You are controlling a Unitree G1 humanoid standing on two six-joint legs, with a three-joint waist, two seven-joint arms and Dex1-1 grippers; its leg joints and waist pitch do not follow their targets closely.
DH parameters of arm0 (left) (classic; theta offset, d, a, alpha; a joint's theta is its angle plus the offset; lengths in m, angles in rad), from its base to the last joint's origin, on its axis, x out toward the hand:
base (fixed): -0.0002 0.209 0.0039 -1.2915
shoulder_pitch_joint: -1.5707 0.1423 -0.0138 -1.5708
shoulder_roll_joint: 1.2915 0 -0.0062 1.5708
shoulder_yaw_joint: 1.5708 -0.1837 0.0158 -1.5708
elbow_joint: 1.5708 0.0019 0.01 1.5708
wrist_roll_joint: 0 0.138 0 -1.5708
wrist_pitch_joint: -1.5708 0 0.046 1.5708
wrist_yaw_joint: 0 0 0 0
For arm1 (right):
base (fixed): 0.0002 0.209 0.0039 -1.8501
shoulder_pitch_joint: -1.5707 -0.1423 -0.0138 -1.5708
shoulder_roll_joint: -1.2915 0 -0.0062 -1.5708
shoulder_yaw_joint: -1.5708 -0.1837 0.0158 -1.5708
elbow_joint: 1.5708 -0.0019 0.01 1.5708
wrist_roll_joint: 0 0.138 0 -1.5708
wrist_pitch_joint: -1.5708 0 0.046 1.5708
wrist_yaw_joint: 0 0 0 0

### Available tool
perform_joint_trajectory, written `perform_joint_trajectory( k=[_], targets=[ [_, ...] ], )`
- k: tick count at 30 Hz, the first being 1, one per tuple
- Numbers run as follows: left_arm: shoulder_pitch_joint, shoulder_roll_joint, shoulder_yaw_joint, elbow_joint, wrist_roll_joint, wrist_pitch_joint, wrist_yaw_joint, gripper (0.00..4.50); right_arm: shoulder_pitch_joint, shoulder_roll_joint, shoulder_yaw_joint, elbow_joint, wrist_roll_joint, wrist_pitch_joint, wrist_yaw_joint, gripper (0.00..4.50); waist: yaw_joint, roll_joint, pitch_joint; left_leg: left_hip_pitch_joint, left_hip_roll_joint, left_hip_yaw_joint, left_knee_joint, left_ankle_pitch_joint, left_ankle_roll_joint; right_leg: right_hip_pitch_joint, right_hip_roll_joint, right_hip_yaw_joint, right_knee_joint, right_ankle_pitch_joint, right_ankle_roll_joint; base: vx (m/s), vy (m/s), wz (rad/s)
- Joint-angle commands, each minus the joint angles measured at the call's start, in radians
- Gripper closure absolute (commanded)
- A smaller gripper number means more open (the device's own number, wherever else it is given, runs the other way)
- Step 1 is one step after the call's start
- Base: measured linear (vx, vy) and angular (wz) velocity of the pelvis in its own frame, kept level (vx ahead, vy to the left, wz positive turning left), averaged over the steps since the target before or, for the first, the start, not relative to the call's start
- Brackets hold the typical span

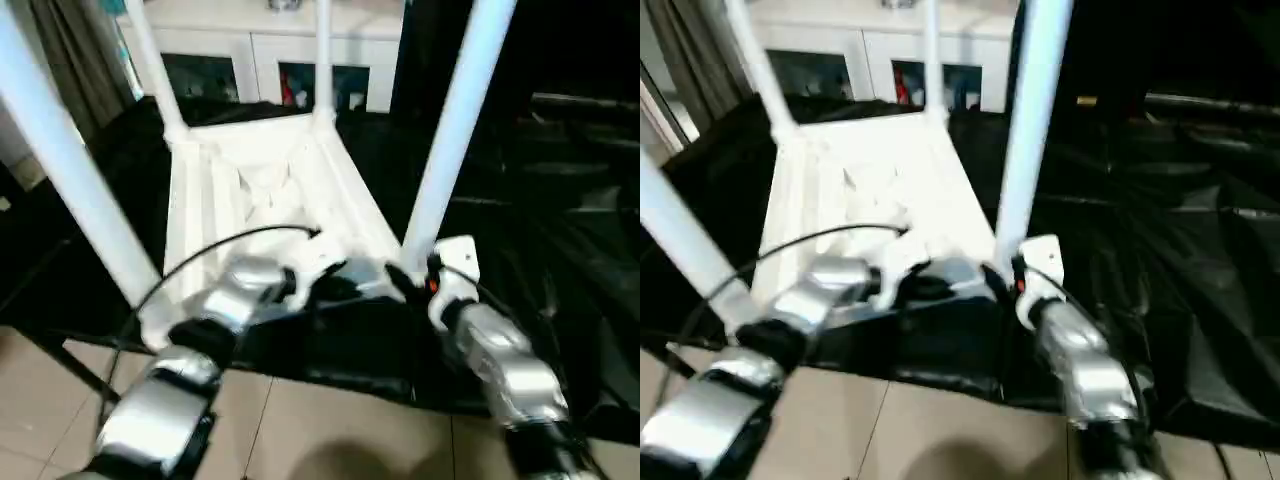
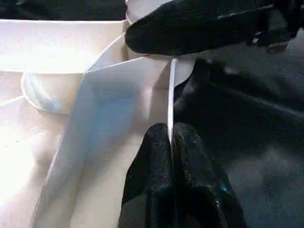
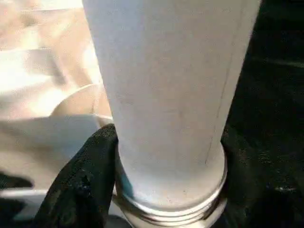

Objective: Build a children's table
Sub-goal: Rotate leg to tighten

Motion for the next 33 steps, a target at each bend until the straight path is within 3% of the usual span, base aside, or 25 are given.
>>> perform_joint_trajectory(
  k=[1, 5, 8, 14, 16, 20, 22, 27, 28, 32, 33],
  targets=[
    [-0.006, -0.073, -0.003, 0.036, -0.010, -0.010, 0.066, 4.50, -0.015, 0.075, 0.103, 0.016, -0.007, -0.002, 0.038, 1.78, -0.002, -0.013, -0.046, 0.010, 0.040, -0.025, -0.080, -0.301, 0.000, 0.023, -0.034, 0.027, -0.089, -0.285, -0.193, 0.000, 0.000, 0.00],
    [-0.012, -0.078, -0.001, 0.050, -0.008, -0.020, 0.074, 4.50, -0.014, 0.069, 0.115, 0.010, -0.006, -0.027, 0.077, 1.78, 0.003, -0.017, -0.050, 0.005, 0.039, -0.021, -0.072, -0.236, 0.046, 0.028, -0.035, 0.026, -0.082, -0.208, -0.207, 0.000, 0.000, 0.00],
    [-0.013, -0.071, -0.003, 0.052, -0.007, -0.025, 0.062, 4.50, -0.007, 0.064, 0.097, -0.003, 0.020, -0.034, 0.094, 1.08, 0.004, -0.013, -0.050, 0.004, 0.040, -0.021, -0.072, -0.233, 0.060, 0.029, -0.036, 0.025, -0.084, -0.224, -0.210, 0.000, 0.000, 0.00],
    [0.022, 0.017, 0.007, 0.042, -0.033, -0.093, -0.109, 4.50, 0.042, -0.078, 0.127, -0.116, 0.081, -0.003, 0.333, 0.66, 0.008, -0.019, -0.049, 0.000, 0.042, -0.023, -0.073, -0.233, 0.078, 0.035, -0.036, 0.024, -0.086, -0.242, -0.198, 0.000, 0.000, 0.00],
    [0.048, 0.050, 0.013, 0.023, -0.058, -0.131, -0.215, 4.50, 0.068, -0.131, 0.141, -0.153, 0.098, 0.003, 0.425, 0.66, 0.007, -0.019, -0.049, -0.003, 0.043, -0.024, -0.073, -0.228, 0.089, 0.035, -0.038, 0.024, -0.083, -0.230, -0.205, 0.000, 0.000, 0.00],
    [0.086, 0.111, 0.003, -0.027, -0.084, -0.114, -0.356, 4.50, 0.095, -0.196, 0.145, -0.195, 0.130, 0.032, 0.516, 0.66, 0.008, -0.018, -0.052, 0.003, 0.049, -0.022, -0.071, -0.207, 0.095, 0.032, -0.037, 0.024, -0.075, -0.184, -0.241, 0.000, 0.000, 0.00],
    [0.105, 0.153, -0.002, -0.051, -0.096, -0.114, -0.433, 4.50, 0.105, -0.231, 0.143, -0.216, 0.148, 0.058, 0.571, 0.66, 0.010, -0.016, -0.051, -0.001, 0.050, -0.020, -0.071, -0.193, 0.106, 0.033, -0.036, 0.024, -0.070, -0.157, -0.252, 0.000, 0.000, 0.00],
    [0.112, 0.195, 0.005, -0.054, -0.101, -0.111, -0.491, 4.50, 0.113, -0.274, 0.159, -0.228, 0.147, 0.077, 0.632, 0.66, 0.019, -0.014, -0.054, 0.004, 0.053, -0.016, -0.068, -0.169, 0.104, 0.030, -0.034, 0.023, -0.061, -0.094, -0.279, 0.000, 0.000, 0.00],
    [0.116, 0.202, 0.006, -0.058, -0.099, -0.111, -0.497, 4.50, 0.112, -0.277, 0.163, -0.218, 0.141, 0.068, 0.637, 0.66, 0.020, -0.018, -0.053, 0.002, 0.053, -0.016, -0.067, -0.169, 0.103, 0.031, -0.036, 0.023, -0.059, -0.092, -0.279, 0.000, 0.000, 0.00],
    [0.124, 0.212, 0.009, -0.075, -0.100, -0.102, -0.502, 4.50, 0.107, -0.275, 0.167, -0.205, 0.136, 0.062, 0.638, 0.95, 0.022, -0.021, -0.051, 0.002, 0.051, -0.016, -0.069, -0.186, 0.090, 0.031, -0.040, 0.025, -0.064, -0.142, -0.267, 0.000, 0.000, 0.00],
    [0.130, 0.216, 0.010, -0.088, -0.102, -0.097, -0.502, 4.50, 0.106, -0.278, 0.173, -0.205, 0.136, 0.064, 0.641, 1.09, 0.021, -0.026, -0.050, 0.002, 0.052, -0.016, -0.069, -0.187, 0.089, 0.030, -0.039, 0.025, -0.065, -0.149, -0.264, 0.000, 0.000, 0.00]
  ],
)
